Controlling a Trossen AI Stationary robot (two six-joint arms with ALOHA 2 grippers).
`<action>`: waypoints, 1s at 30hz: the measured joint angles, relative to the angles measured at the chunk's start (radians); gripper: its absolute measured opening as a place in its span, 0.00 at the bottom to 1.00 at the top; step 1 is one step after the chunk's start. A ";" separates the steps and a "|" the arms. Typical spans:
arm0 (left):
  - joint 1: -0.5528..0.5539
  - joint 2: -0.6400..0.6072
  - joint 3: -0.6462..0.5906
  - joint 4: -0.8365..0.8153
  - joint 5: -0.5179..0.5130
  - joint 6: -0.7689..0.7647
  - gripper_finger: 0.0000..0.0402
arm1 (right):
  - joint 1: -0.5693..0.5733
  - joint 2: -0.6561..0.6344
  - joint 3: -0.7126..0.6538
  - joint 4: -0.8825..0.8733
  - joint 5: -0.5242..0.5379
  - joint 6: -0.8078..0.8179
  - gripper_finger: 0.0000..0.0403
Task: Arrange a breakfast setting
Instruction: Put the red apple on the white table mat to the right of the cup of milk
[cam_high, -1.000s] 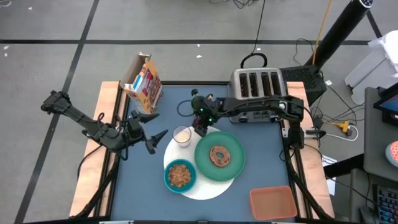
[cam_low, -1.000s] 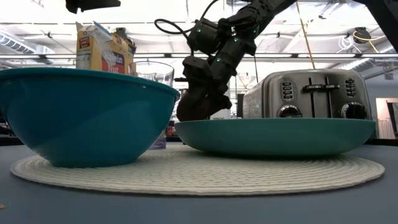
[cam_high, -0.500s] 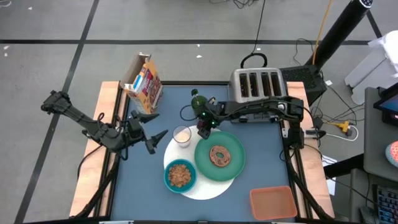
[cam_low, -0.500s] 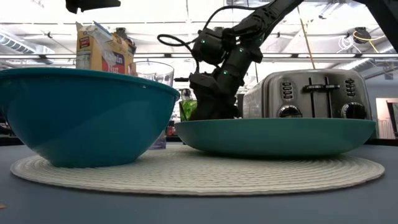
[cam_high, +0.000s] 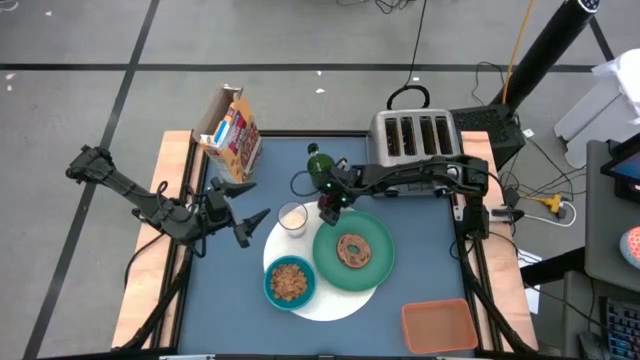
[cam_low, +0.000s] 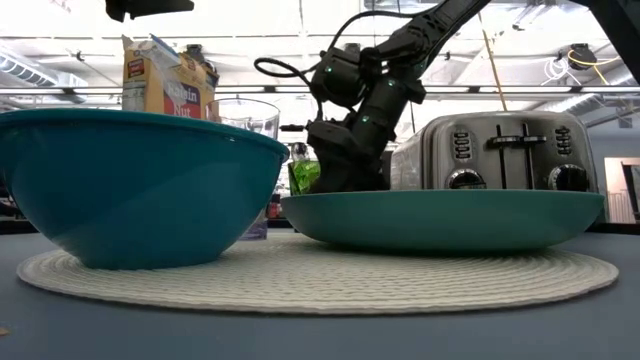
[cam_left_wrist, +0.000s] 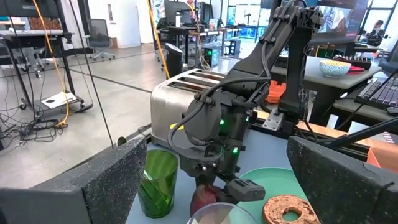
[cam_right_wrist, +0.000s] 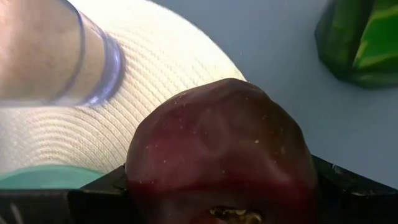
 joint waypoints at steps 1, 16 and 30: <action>0.000 0.000 0.000 0.000 0.000 0.000 0.98 | 0.000 0.000 0.000 -0.010 0.000 0.000 0.64; 0.000 0.000 0.000 0.000 0.000 -0.001 0.98 | 0.000 0.000 0.000 -0.002 0.000 0.000 0.71; 0.000 0.000 0.000 0.000 0.000 -0.004 0.98 | 0.000 0.000 0.001 -0.002 0.000 -0.001 0.73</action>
